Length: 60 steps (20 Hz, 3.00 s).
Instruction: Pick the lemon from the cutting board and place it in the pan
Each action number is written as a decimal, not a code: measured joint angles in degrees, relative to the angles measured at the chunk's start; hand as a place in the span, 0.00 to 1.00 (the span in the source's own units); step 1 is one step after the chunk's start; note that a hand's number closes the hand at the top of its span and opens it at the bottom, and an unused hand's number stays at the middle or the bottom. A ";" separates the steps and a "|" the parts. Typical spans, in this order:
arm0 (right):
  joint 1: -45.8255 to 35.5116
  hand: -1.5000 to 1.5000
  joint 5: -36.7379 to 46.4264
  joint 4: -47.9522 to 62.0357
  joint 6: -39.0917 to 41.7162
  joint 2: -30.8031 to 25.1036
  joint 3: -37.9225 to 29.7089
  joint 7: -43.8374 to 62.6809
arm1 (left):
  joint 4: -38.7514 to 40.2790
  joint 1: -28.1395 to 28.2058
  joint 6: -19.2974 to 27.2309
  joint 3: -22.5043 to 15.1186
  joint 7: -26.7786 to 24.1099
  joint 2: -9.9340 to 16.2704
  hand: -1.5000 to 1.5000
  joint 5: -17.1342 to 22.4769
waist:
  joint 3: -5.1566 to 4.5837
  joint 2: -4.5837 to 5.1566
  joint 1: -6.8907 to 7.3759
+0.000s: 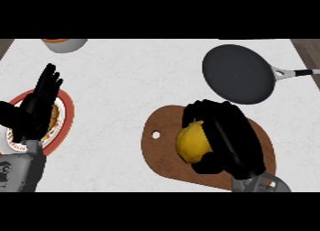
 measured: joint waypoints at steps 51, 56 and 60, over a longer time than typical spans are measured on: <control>-37.76 0.00 -25.30 96.35 -19.24 -25.01 -53.69 -50.71 | 2.22 -4.59 -1.49 -1.81 -1.23 -2.83 0.50 -1.67 | 0.36 2.22 5.14; -35.17 0.00 -30.63 98.03 -10.64 -28.08 -58.11 -56.39 | 2.39 -4.01 -0.82 -1.50 -0.84 -2.95 0.50 -2.05 | 0.28 1.65 3.64; -31.62 0.00 -33.04 98.88 0.04 -31.82 -59.30 -60.96 | 1.00 -2.05 -0.99 -0.79 -0.58 -2.47 0.50 -1.67 | 0.22 1.16 2.74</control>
